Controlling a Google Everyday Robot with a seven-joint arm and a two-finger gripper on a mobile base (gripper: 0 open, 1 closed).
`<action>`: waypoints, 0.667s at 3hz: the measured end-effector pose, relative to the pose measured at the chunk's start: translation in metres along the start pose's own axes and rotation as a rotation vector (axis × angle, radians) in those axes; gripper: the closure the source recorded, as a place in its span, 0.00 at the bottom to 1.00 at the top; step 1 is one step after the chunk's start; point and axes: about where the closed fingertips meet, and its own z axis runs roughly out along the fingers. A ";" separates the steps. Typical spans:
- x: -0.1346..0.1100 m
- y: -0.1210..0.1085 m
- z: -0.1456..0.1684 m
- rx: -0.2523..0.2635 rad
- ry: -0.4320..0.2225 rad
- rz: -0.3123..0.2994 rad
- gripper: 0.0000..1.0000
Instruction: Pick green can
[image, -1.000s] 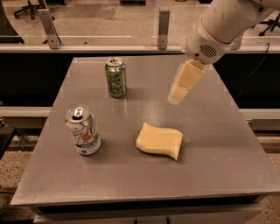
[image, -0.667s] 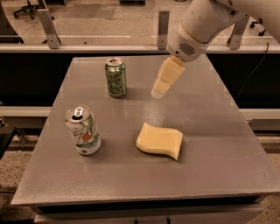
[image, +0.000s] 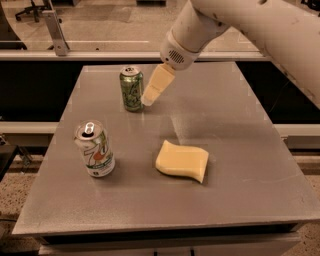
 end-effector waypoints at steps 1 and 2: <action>-0.024 -0.002 0.026 -0.012 -0.022 0.022 0.00; -0.044 0.000 0.043 -0.036 -0.045 0.031 0.00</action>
Offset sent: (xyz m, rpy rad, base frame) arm 0.0366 0.0842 -0.0155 0.0973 0.0389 0.0093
